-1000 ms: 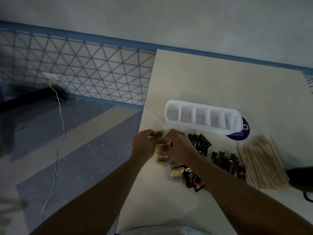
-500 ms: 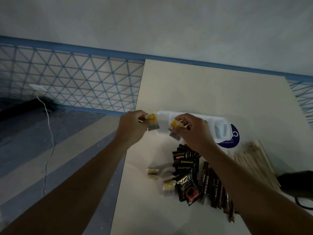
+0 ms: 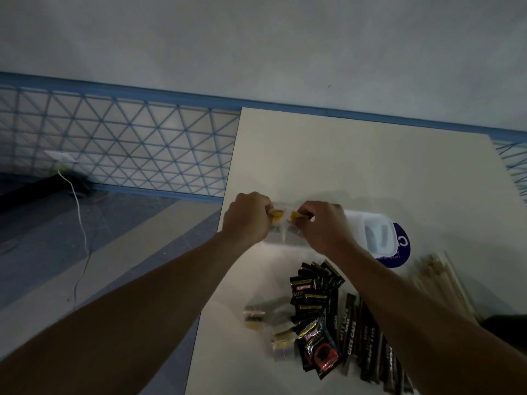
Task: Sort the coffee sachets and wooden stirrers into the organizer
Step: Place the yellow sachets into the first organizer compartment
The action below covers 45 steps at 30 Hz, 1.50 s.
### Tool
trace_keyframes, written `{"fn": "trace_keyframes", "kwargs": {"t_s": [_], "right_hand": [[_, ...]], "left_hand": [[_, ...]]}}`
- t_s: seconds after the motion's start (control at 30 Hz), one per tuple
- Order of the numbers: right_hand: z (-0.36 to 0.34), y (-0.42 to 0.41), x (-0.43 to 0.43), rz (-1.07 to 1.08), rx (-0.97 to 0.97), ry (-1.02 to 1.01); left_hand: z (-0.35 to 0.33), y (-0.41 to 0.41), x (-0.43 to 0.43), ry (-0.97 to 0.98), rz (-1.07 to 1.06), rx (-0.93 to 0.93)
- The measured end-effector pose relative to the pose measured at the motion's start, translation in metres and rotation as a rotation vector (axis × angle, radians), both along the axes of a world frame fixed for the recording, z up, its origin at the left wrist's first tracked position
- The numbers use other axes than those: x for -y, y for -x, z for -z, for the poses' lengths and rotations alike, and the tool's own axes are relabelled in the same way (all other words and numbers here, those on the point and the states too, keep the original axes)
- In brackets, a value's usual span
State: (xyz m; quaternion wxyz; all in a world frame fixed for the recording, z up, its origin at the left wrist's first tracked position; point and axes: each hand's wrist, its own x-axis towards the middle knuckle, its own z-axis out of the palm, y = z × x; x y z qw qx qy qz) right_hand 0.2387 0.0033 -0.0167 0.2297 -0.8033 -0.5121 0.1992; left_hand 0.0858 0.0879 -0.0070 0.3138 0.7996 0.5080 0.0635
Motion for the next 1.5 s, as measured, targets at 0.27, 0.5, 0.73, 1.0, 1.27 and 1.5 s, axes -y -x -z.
{"fn": "trace_keyframes", "kwargs": {"t_s": [0.27,0.5,0.73,1.0,1.27,1.5], "right_hand": [[0.006,-0.005,-0.007,-0.145,0.186,0.108],[0.008,-0.011,-0.003,-0.234,0.244,0.088],[0.01,-0.006,-0.006,-0.275,0.337,0.104],[0.008,-0.002,-0.011,-0.263,0.42,0.171],[0.012,-0.004,-0.009,-0.241,0.398,0.056],[0.011,-0.007,-0.005,-0.238,0.343,0.071]], "left_hand": [[0.005,-0.01,0.007,-0.105,0.062,-0.128],[0.008,-0.01,0.011,-0.162,0.093,-0.127],[0.007,-0.012,0.014,-0.191,0.072,-0.1],[0.007,-0.012,0.011,-0.218,0.051,-0.055],[0.015,-0.014,0.01,-0.245,0.03,-0.046],[0.019,-0.009,0.008,-0.207,0.059,0.0]]}}
